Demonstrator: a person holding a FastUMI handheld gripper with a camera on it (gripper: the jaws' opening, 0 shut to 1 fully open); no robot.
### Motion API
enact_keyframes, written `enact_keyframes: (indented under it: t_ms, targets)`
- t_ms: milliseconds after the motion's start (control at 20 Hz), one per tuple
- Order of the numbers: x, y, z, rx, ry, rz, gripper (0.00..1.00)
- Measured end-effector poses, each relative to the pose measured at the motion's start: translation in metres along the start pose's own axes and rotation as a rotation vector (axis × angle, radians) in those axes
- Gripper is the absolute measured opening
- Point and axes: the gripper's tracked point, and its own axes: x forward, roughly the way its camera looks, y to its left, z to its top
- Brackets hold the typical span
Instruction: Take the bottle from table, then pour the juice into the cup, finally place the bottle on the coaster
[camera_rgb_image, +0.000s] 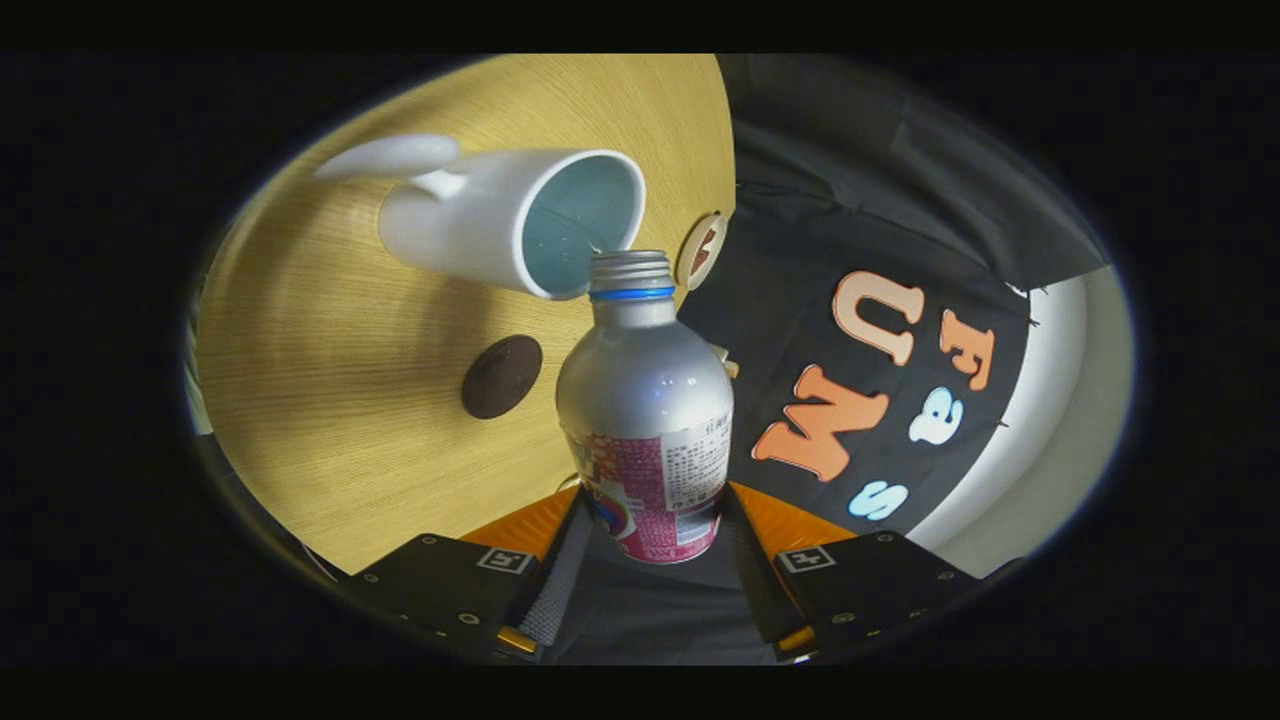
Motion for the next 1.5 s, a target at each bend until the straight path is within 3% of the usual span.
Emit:
enact_keyframes:
  t_ms: [1500]
  targets:
    - [-0.001,-0.02,0.004,-0.168,-0.011,0.014,0.73]
